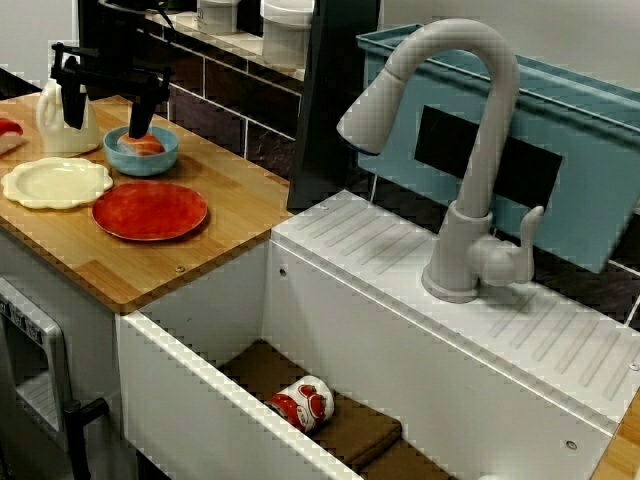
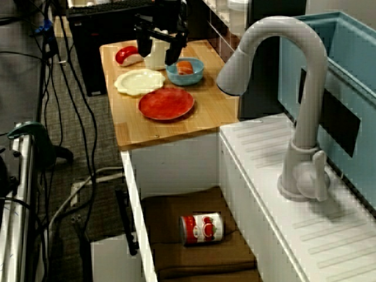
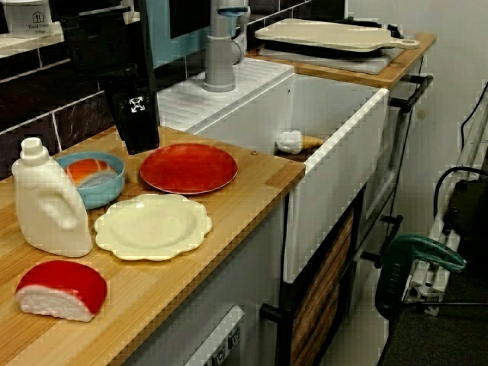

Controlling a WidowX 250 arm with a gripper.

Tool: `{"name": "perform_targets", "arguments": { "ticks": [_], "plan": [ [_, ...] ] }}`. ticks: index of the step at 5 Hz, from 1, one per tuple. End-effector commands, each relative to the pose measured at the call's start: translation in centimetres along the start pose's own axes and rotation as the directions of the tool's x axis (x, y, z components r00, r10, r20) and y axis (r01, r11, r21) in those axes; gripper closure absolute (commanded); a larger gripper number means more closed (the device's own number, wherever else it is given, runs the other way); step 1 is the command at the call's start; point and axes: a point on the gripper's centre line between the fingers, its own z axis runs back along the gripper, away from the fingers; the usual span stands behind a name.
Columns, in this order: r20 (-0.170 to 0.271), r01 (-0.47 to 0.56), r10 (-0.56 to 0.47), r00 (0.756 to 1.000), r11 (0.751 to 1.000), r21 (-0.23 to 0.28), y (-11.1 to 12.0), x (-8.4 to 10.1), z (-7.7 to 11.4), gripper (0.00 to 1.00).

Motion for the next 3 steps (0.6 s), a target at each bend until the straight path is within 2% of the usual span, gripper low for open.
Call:
{"name": "perform_targets", "arguments": {
  "ticks": [1,2,3],
  "plan": [
    [0.086,-0.078,0.085,0.993,0.994,-0.083,1.88,-0.97,1.36,0.0],
    [0.12,-0.081,0.092,0.988,0.992,-0.094,1.75,-1.15,0.63,0.0],
    [0.109,-0.078,0.087,0.99,0.993,-0.088,1.63,-0.82,0.38,0.0]
  ]
}}
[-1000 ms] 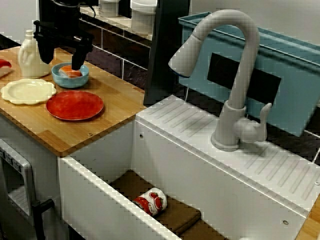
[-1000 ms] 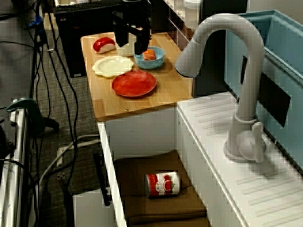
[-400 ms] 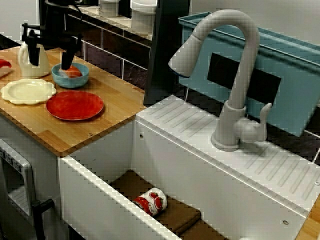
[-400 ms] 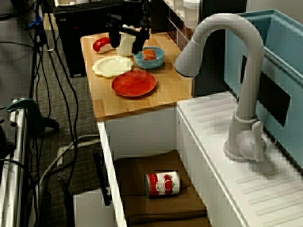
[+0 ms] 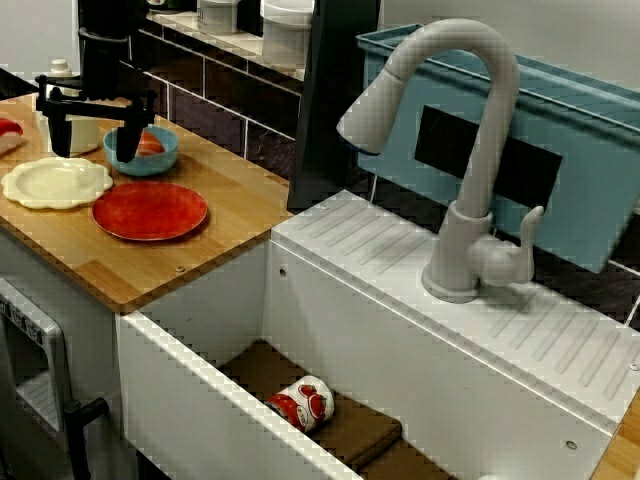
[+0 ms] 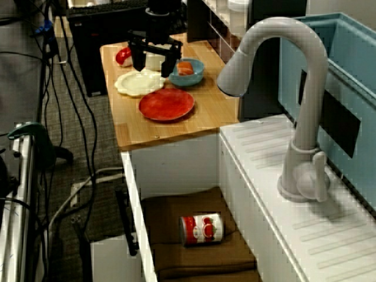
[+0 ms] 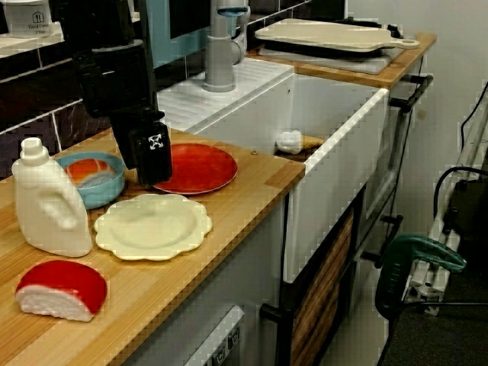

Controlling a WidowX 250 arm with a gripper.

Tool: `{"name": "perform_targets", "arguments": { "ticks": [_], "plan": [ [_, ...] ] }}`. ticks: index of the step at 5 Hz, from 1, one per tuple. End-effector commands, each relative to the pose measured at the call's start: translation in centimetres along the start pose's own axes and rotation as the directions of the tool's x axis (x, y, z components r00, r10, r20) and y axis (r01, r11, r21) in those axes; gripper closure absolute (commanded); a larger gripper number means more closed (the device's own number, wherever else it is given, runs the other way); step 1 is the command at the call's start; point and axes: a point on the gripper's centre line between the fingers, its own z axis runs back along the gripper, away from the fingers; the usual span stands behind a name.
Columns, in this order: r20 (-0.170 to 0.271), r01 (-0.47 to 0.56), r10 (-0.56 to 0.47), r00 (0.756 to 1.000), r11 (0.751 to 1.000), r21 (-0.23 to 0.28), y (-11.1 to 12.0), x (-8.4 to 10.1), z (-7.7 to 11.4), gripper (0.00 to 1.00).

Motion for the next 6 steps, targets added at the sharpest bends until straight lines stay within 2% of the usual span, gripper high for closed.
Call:
{"name": "perform_targets", "arguments": {
  "ticks": [1,2,3,4,5,6],
  "plan": [
    [0.065,0.003,0.0,0.998,0.999,-0.042,1.0,-0.2,3.1,0.0],
    [0.066,0.005,-0.002,0.998,0.999,-0.045,1.1,-0.2,3.2,0.0],
    [0.077,0.054,-0.05,0.996,0.997,-0.046,1.4,0.1,3.5,0.0],
    [0.109,0.215,-0.21,0.972,0.976,-0.035,2.1,0.6,3.8,0.0],
    [0.145,0.347,-0.341,0.929,0.938,-0.018,2.3,0.7,4.3,0.0],
    [0.179,0.469,-0.466,0.867,0.883,0.025,2.3,0.9,4.8,0.0]
  ]
}}
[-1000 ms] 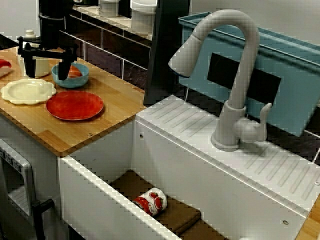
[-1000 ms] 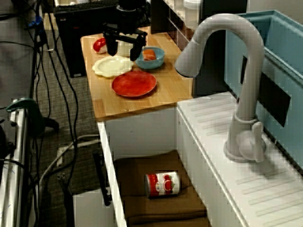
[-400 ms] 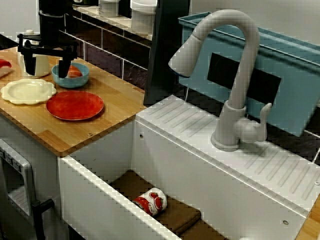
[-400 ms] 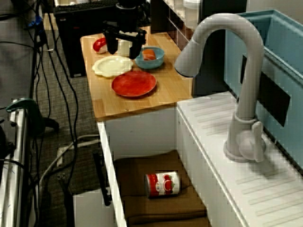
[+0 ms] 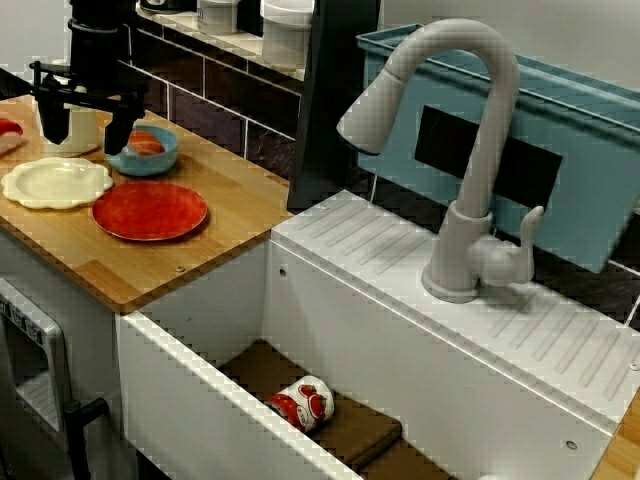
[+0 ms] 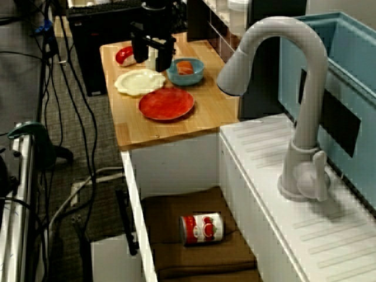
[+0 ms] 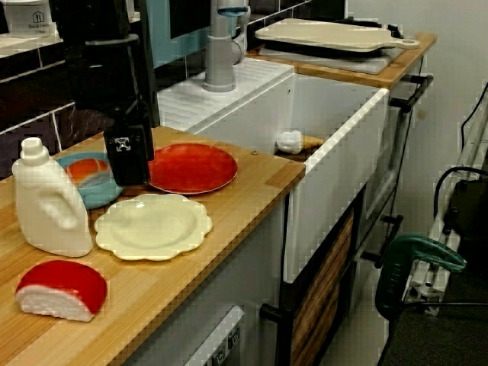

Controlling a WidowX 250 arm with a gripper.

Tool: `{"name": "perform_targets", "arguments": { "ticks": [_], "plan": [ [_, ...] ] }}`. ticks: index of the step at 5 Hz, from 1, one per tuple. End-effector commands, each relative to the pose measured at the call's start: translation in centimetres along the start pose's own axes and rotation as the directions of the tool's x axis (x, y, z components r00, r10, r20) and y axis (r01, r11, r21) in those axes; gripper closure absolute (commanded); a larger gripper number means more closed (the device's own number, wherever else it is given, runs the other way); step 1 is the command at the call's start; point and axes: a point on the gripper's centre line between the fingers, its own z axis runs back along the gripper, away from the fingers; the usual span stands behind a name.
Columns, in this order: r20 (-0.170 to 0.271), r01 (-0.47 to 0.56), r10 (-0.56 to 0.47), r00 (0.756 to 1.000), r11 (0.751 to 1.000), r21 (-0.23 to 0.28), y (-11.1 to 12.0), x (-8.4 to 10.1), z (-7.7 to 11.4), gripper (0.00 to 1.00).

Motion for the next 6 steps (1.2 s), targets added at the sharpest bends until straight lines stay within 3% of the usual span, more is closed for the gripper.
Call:
{"name": "perform_targets", "arguments": {
  "ticks": [1,3,6],
  "plan": [
    [0.155,0.16,-0.165,0.974,0.986,0.043,1.9,-0.5,4.6,0.0],
    [0.186,0.298,-0.314,0.931,0.948,0.112,3.3,0.1,5.7,0.0],
    [0.202,0.379,-0.4,0.894,0.915,0.136,5.0,0.8,6.9,0.0]
  ]
}}
